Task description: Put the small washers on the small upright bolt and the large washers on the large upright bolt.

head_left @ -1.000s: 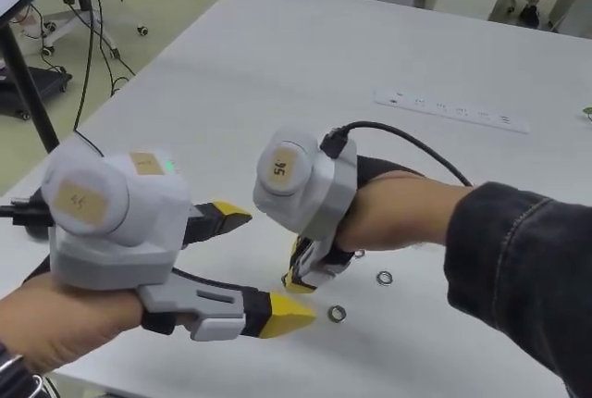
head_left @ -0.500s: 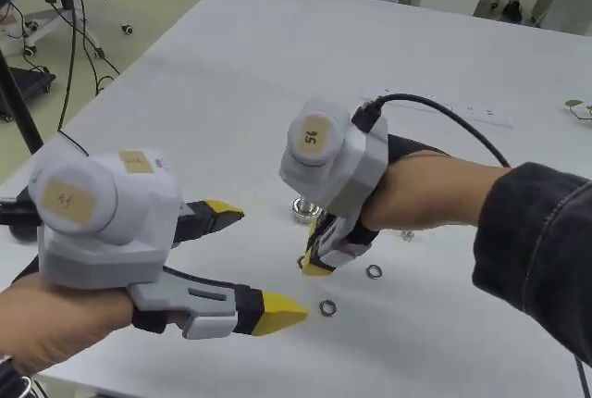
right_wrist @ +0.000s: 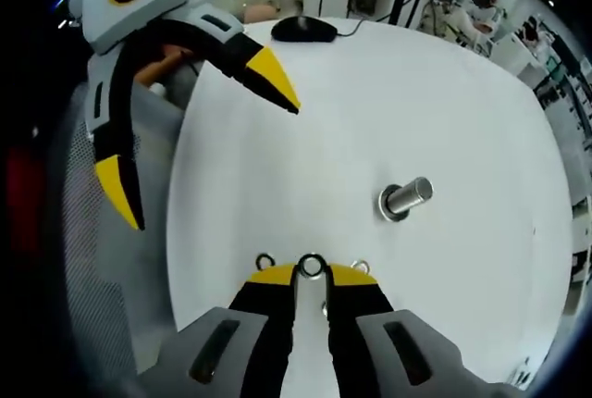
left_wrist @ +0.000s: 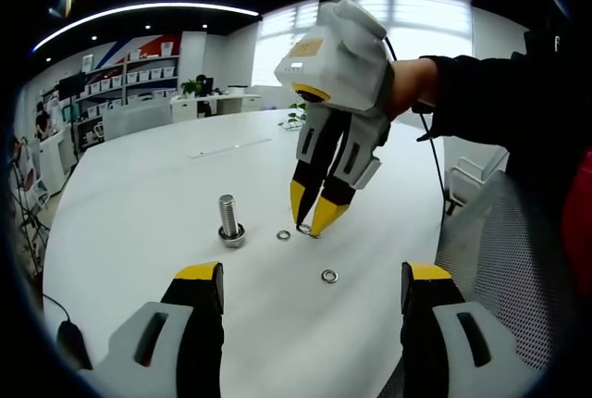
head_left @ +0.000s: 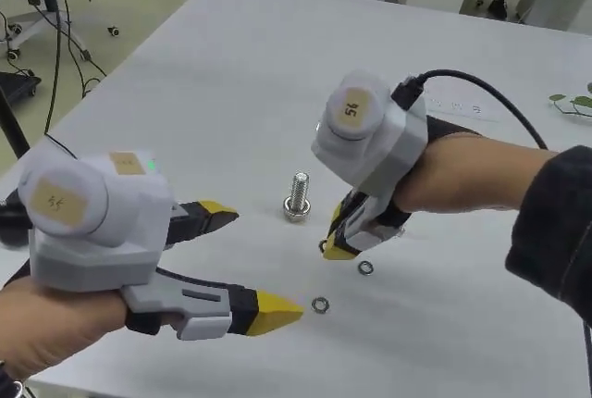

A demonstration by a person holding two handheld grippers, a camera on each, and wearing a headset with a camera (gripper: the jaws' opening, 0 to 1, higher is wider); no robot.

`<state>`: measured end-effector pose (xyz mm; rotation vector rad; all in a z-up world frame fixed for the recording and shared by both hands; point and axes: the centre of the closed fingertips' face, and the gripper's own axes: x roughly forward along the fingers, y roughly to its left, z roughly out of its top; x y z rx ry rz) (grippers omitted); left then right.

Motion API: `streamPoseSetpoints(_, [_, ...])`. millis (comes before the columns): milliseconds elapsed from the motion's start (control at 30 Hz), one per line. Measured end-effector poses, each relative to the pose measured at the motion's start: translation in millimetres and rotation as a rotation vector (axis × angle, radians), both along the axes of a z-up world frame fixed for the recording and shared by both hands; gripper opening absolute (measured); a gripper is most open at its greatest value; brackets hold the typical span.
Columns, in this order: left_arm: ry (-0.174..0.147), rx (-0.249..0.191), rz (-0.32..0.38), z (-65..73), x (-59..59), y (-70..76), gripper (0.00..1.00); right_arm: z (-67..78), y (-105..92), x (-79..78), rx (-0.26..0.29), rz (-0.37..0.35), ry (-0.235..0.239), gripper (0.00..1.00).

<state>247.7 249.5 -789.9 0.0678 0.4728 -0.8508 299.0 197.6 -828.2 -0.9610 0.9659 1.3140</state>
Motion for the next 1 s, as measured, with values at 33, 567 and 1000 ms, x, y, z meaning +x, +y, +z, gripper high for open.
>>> streamPoseSetpoints(33, [0.001, -0.001, -0.001, 0.0, -0.1, -0.3, 0.78, 1.8, -3.0, 2.0, 0.001, -0.007, -0.004, 0.13])
streamPoseSetpoints(567, [-0.001, 0.002, -0.041, 0.5, -1.3, -8.9, 0.78, 36.0, -49.9, 27.9, 0.050, -0.141, -0.050, 0.13])
streamPoseSetpoints(1000, [-0.019, 0.018, -0.067, 5.1, -1.9, -14.6, 0.78, 47.2, -83.7, 61.1, 0.032, -0.219, -0.086, 0.13])
